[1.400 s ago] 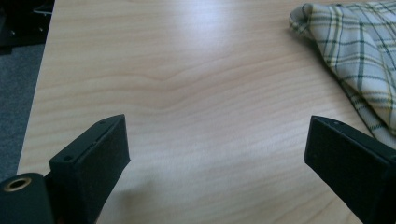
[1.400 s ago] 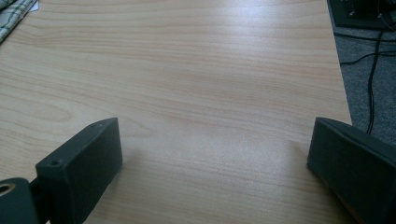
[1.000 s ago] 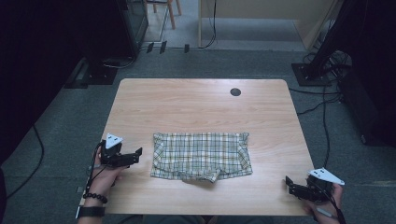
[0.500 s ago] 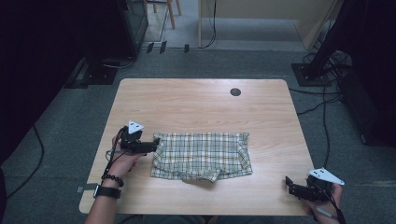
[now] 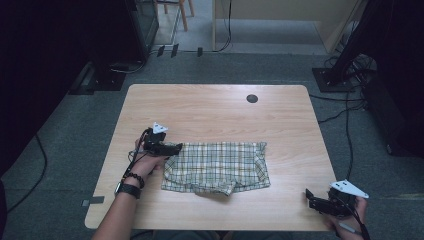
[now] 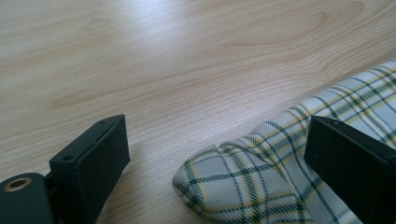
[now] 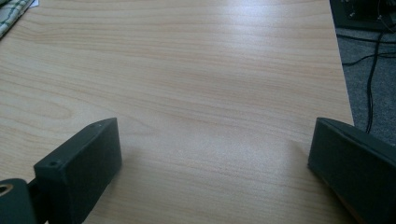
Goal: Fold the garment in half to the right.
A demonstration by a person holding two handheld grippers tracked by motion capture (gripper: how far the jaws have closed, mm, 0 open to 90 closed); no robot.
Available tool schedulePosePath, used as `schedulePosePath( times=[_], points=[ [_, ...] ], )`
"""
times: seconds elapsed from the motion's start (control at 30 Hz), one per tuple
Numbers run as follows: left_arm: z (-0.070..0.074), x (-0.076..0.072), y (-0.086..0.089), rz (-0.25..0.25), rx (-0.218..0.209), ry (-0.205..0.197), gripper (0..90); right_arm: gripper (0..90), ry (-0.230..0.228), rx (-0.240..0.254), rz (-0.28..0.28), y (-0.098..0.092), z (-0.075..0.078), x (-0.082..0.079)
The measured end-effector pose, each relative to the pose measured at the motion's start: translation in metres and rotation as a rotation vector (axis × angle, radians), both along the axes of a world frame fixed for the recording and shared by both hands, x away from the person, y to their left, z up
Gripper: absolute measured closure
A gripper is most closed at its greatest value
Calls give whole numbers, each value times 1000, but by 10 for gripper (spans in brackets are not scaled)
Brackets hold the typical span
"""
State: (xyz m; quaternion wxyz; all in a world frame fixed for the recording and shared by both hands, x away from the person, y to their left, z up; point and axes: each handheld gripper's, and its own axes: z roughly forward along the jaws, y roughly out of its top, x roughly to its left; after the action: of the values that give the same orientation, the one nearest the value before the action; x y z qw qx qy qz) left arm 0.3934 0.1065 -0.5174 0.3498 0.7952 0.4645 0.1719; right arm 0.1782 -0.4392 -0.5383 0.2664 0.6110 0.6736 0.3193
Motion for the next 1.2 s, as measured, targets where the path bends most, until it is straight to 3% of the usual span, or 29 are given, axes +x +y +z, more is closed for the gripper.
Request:
schedulePosePath(
  times=[0.13,0.2,0.47,0.57,0.67,0.73,0.97,1.2],
  points=[
    [-5,-2,0,-4,-8,-33,69,25,1,-3,0,0,0,0],
    [-7,-4,-1,-11,12,-55,70,25,0,-6,1,0,0,0],
    [-8,-5,-2,-4,20,-58,70,25,1,-10,1,1,0,0],
    [-7,-5,-2,-3,19,-57,70,43,2,17,-2,-1,1,1],
    [-8,-5,-2,-2,17,-57,70,52,-19,23,-42,-3,4,1],
    [-7,-5,-2,-1,17,-56,69,51,-33,79,-47,-2,8,1],
    [-7,-4,-1,-4,17,-56,69,38,-87,90,-1,27,30,9],
    [-7,-4,-1,-4,7,-55,69,33,-104,70,67,65,45,25]
  ],
)
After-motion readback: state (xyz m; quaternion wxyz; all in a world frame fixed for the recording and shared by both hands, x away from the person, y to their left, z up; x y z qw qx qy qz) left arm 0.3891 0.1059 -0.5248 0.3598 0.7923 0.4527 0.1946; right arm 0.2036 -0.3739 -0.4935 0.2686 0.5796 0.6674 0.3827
